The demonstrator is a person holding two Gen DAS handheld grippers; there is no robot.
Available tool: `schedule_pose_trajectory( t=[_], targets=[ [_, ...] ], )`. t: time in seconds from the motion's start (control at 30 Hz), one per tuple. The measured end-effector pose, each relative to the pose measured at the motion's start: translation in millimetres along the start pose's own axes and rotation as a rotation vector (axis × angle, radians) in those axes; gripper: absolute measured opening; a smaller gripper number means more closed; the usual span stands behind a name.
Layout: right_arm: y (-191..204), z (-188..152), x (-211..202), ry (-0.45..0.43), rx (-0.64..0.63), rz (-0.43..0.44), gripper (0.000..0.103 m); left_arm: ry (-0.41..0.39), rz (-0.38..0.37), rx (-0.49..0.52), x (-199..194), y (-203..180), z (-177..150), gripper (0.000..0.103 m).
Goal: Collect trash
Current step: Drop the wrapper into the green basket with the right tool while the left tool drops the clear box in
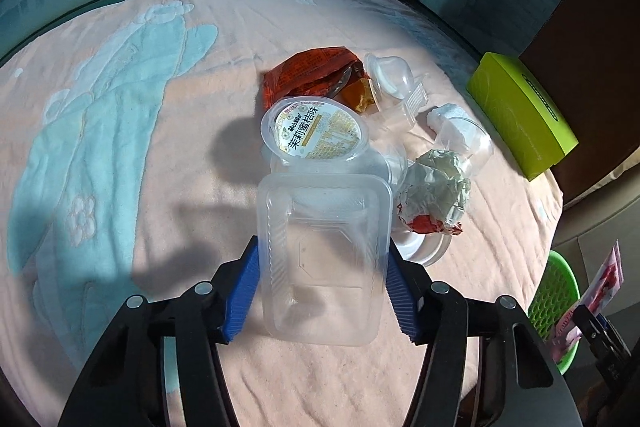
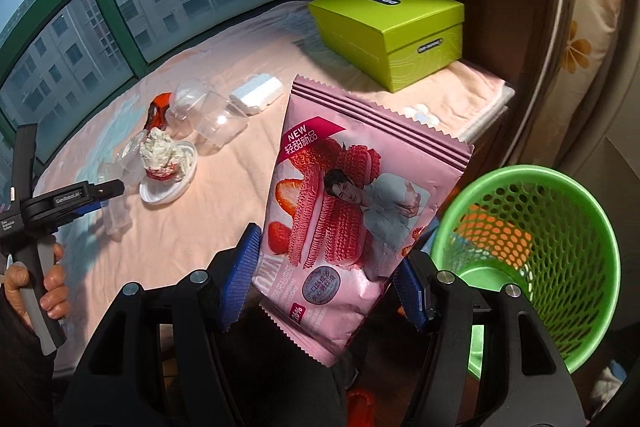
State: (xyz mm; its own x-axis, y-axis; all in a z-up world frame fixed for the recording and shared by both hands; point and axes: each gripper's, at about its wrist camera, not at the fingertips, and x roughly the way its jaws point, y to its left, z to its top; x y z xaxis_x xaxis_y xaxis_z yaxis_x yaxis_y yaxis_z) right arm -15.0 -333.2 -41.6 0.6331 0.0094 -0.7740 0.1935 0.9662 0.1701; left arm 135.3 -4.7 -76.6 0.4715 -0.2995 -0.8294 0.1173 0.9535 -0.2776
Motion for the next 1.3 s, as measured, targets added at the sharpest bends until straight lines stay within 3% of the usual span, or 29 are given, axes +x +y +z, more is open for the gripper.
schedule_pose_trajectory(
  t=[0.27,0.47,0.9,1.3],
  targets=[
    [-49.0,-8.7,-11.9,-0.003,0.038,-0.104,0.063,-0.046,-0.044,0.061,-42.3,-29.3,-14.4,0.056],
    [-83.4,-19.8,-15.9,0.013,0.055,-0.167,0.064,-0.053,-0.119,0.173,-50.5,-90.7,-18.0,0.056],
    [-152.3,-31.9,-39.9,-0.008,0.148,-0.228,0.075,0.016,-0.250,0.419,-18.8,-245.6,-29.1,0.057],
    [-197.9,-50.4,-80.7,-0.071,0.227,-0.287,0.080,0.143,-0.307,0.597,25.4,-351.8,-79.7,0.057]
  ],
)
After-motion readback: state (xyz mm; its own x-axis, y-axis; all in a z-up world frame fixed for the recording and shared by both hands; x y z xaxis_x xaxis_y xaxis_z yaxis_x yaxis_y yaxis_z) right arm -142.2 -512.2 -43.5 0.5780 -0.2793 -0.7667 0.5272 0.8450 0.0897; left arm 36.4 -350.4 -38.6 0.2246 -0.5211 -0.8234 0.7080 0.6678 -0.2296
